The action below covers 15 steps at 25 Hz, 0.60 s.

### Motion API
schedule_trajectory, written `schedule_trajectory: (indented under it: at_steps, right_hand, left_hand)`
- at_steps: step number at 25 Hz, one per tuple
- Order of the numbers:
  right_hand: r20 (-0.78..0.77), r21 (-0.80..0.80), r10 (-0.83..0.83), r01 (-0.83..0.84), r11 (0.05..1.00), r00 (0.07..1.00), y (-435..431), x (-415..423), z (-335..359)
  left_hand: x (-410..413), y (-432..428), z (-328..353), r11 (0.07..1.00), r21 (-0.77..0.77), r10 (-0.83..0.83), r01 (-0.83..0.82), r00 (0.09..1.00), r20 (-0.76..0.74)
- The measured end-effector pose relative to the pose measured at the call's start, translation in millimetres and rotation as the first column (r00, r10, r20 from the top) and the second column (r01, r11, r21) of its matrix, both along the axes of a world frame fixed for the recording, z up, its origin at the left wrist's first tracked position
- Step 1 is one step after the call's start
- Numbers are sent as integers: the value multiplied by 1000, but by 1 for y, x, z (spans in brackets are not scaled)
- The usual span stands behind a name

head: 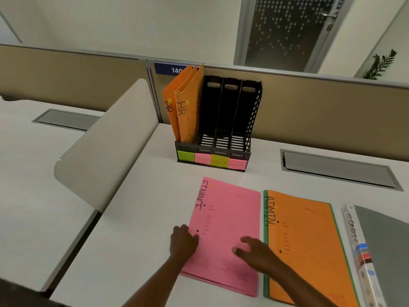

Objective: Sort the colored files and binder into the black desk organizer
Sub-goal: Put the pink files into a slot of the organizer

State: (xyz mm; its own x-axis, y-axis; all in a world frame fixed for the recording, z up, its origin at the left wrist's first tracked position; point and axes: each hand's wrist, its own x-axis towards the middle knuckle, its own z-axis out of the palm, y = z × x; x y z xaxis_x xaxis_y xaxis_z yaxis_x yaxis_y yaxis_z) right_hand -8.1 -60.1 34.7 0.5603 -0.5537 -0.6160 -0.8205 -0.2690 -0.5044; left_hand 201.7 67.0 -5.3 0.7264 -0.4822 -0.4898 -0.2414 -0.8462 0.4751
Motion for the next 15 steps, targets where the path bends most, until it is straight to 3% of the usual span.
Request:
schedule_trajectory:
  at_steps: [3, 10, 15]
  right_hand:
    - [-65, -33, 103, -105, 994, 993, 18, -24, -17]
    - [29, 0, 112, -112, 994, 993, 15, -37, -6]
    - [140, 74, -14, 4, 997, 990, 0, -40, 15]
  left_hand:
    - [-17, 6, 5, 999, -4, 38, -38, 999, 29]
    - [-28, 3, 38, 986, -100, 141, -134, 988, 67]
    - [-36, -10, 86, 887, -382, 192, -258, 960, -202]
